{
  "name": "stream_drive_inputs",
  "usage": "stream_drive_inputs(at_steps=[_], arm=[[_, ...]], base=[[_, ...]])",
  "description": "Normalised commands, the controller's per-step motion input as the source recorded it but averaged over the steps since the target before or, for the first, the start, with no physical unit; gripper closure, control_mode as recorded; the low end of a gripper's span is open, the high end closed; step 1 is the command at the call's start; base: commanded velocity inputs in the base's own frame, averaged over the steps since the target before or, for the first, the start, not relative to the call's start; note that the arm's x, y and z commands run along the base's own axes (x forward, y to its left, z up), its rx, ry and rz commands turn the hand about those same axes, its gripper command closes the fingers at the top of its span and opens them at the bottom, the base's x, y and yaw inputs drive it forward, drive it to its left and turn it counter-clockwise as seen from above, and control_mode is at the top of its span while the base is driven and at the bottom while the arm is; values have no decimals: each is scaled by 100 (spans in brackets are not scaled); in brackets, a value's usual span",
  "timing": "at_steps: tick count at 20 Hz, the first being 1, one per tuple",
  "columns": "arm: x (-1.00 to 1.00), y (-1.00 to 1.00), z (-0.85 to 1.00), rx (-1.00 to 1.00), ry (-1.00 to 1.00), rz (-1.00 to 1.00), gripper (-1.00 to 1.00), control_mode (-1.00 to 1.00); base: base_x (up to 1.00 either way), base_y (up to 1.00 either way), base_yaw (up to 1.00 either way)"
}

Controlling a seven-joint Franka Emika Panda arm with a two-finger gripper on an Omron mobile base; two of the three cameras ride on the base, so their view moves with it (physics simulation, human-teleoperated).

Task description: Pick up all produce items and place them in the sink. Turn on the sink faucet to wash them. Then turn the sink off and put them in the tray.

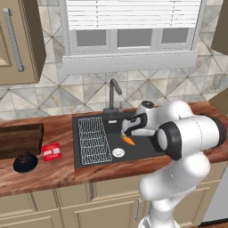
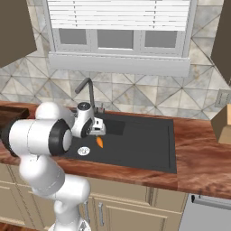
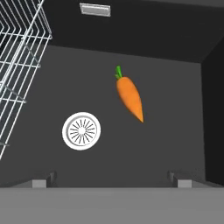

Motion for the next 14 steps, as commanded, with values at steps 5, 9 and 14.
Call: stream_drive_inputs(at_steps=[5, 9, 14], arm=[[21, 0, -22, 0, 0, 0, -100, -100], [21, -3, -10, 0, 0, 0, -100, -100], [24, -8, -4, 0, 0, 0, -100, -100]], base=[[0, 0, 0], [0, 0, 0], [0, 0, 0]])
